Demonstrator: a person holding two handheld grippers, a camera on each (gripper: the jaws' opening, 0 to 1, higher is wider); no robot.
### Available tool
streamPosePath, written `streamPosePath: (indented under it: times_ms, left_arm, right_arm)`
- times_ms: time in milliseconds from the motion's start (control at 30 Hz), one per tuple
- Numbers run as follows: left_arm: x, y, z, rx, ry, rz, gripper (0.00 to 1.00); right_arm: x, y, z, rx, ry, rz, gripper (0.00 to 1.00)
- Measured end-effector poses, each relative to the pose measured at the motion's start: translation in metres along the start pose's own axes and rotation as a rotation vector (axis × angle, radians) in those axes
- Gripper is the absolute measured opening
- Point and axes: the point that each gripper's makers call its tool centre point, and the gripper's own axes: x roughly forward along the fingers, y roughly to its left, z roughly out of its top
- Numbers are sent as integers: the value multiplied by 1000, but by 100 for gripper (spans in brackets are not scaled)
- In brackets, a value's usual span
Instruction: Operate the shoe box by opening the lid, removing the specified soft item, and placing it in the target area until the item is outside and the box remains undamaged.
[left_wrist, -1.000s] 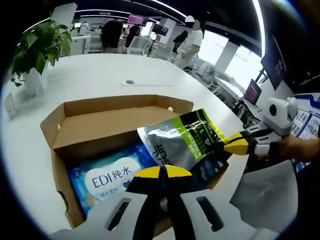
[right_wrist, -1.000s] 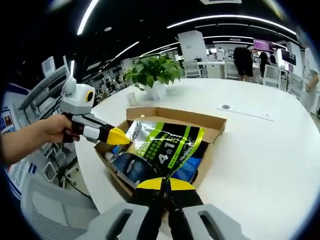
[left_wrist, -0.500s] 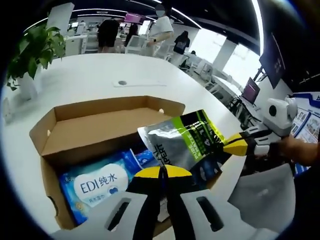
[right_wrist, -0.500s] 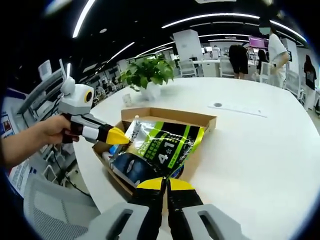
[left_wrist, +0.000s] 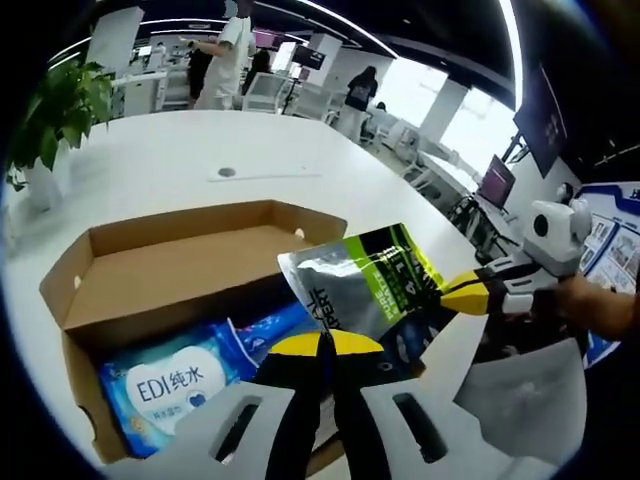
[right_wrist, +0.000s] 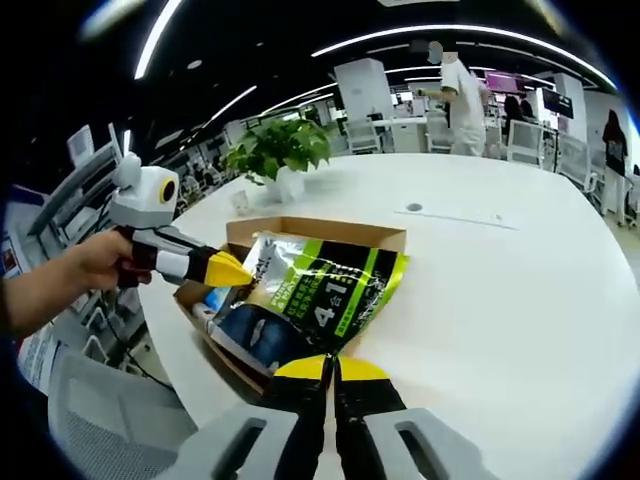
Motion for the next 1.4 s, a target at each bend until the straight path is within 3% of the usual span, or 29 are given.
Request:
streamPosePath:
  times_ms: [833,1400]
  left_arm:
    - [45,-34,8,38,42,-54,0]
    - [77,-62,21,53,54,-101,0]
  right_arm:
    - [-24,-50,-13,63,-10,-85,0]
    - [-37,-95,-18,100,-13,-155,0]
